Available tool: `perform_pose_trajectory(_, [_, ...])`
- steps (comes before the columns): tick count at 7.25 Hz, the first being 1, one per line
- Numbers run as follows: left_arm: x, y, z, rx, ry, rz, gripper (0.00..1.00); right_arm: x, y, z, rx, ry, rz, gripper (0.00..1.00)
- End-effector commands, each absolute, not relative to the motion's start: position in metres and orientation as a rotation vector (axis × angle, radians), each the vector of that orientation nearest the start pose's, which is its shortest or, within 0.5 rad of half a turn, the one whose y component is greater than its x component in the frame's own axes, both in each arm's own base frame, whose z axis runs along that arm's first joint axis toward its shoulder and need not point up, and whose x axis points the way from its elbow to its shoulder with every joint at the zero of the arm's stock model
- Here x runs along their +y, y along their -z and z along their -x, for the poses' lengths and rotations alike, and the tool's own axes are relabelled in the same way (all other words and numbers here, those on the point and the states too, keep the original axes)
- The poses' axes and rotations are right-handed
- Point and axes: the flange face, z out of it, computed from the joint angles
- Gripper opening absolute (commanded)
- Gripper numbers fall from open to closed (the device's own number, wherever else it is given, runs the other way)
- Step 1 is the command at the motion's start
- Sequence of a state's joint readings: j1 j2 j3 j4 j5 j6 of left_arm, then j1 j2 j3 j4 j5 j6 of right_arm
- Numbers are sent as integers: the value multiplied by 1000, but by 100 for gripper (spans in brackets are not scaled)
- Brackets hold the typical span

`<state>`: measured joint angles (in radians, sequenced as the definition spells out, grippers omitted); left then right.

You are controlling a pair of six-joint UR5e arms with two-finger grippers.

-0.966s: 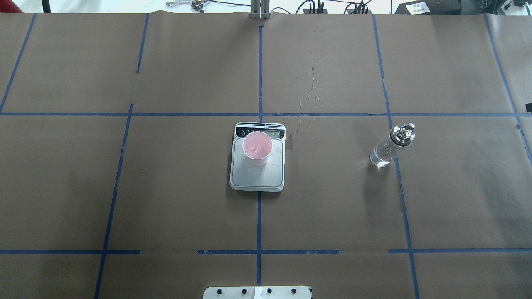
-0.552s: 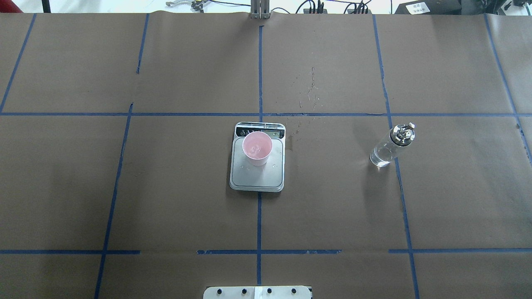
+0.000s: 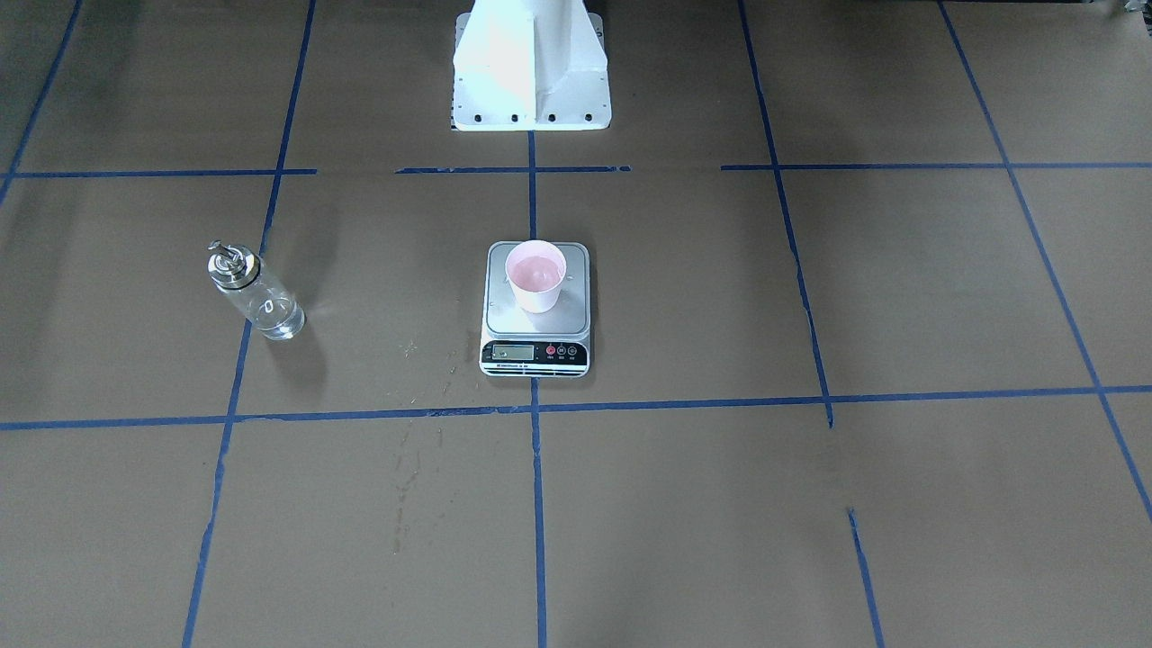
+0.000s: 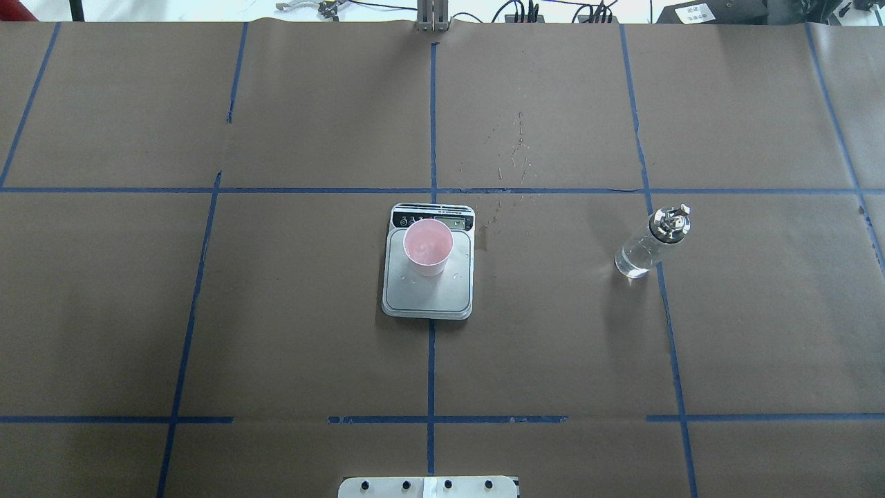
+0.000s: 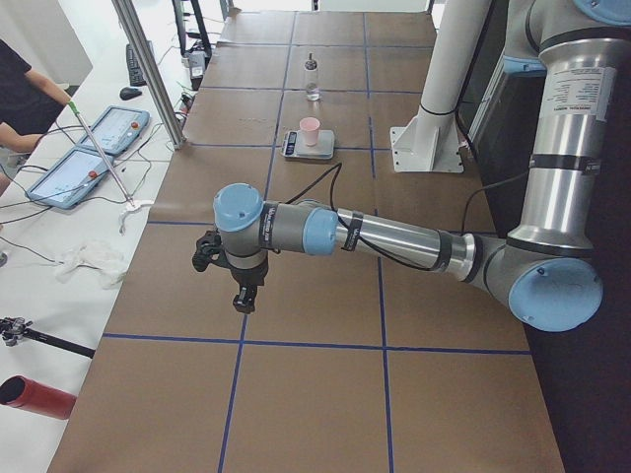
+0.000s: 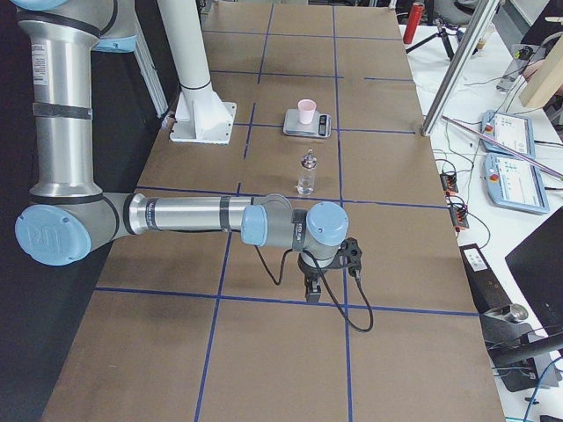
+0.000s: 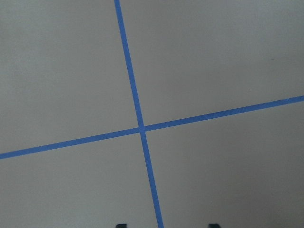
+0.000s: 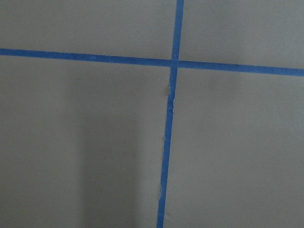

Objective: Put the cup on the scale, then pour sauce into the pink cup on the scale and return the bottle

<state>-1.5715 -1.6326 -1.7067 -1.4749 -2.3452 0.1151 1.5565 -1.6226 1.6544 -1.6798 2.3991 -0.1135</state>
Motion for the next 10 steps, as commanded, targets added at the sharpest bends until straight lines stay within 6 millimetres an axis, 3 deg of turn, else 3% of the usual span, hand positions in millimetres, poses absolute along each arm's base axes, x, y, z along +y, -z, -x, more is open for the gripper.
perform_pose_trajectory(1, [-509, -576, 67, 769, -150, -162, 100, -464, -649, -51, -837, 91, 33, 100])
perform_pose_trajectory(7, [-511, -567, 59, 854, -155, -169, 100, -468, -644, -47, -837, 108, 25, 100])
perform_pose_trajectory(10, [-501, -588, 59, 852, -143, -131, 100, -462, -639, -46, -830, 119, 12, 100])
